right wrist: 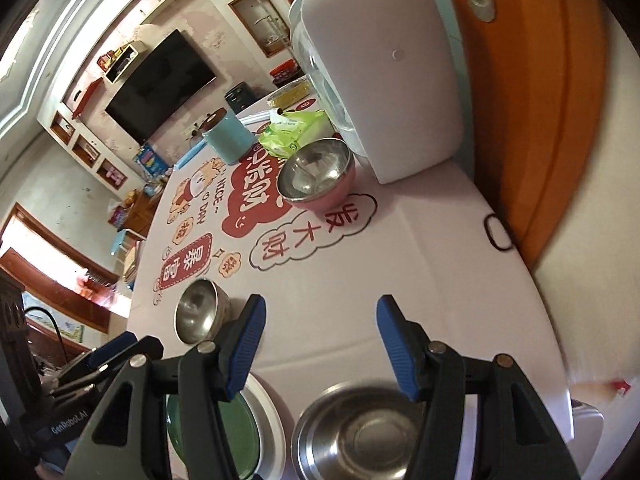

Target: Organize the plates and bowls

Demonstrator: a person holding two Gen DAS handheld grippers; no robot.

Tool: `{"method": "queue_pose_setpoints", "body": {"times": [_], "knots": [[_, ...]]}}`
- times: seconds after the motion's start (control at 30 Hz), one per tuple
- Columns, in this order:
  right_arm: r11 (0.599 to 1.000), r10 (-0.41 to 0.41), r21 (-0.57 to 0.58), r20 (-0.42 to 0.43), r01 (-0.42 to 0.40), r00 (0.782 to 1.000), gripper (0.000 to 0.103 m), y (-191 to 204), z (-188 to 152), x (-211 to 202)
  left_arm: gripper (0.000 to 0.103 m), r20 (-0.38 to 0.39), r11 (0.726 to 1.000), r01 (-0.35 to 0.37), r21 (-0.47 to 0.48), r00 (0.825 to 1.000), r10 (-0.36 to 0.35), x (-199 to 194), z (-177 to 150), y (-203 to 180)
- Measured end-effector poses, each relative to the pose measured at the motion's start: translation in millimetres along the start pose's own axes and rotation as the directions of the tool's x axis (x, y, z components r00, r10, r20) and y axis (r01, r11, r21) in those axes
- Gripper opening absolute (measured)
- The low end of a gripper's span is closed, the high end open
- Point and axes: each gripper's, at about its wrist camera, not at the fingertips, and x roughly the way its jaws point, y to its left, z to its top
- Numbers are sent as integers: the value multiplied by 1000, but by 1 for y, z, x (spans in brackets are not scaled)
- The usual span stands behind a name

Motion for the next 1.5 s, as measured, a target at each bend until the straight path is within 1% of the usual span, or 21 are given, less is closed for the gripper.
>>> {"method": "queue_pose_setpoints", "body": {"times": [0.13, 0.3, 0.47, 0.57, 0.8, 0.9, 1.0, 1.13, 1.27, 1.33, 1.5], "knots": [[1000, 26, -15, -22, -26, 999, 58, -5, 21, 16, 74, 6, 999, -29, -40, 1000, 29, 7, 17, -7], [998, 56, -21, -33, -57, 998, 58, -9, 46, 35, 74, 6, 997, -47, -67, 999, 47, 17, 40, -13], [997, 74, -11, -26, -74, 997, 58, -12, 68, 54, 74, 7, 995, -61, -81, 998, 61, 32, 67, -17], [997, 77, -7, -13, -77, 997, 58, -15, 79, 67, 74, 0, 994, -58, -87, 998, 58, 43, 82, -17], [997, 77, 8, 1, -77, 997, 58, -23, 93, 97, 74, 14, 994, -77, -83, 997, 78, 74, 119, -22], [995, 94, 35, 18, -95, 995, 58, -30, 96, 110, 74, 27, 994, -79, -79, 996, 81, 89, 131, -25], [992, 114, 51, 19, -115, 993, 58, -34, 97, 121, 74, 26, 994, -73, -82, 997, 76, 106, 136, -26], [989, 136, 58, 16, -136, 991, 58, -37, 99, 134, 74, -6, 993, -68, -99, 998, 68, 134, 139, -25], [989, 135, 61, 19, -136, 991, 58, -41, 100, 146, 74, -37, 992, -69, -107, 997, 66, 159, 138, -24], [989, 131, 69, 13, -132, 991, 58, -45, 100, 152, 74, -49, 992, -57, -114, 997, 51, 171, 138, -23], [986, 144, 90, -1, -144, 990, 58, -50, 100, 165, 74, -52, 989, -20, -149, 999, 13, 191, 137, -17]]}}
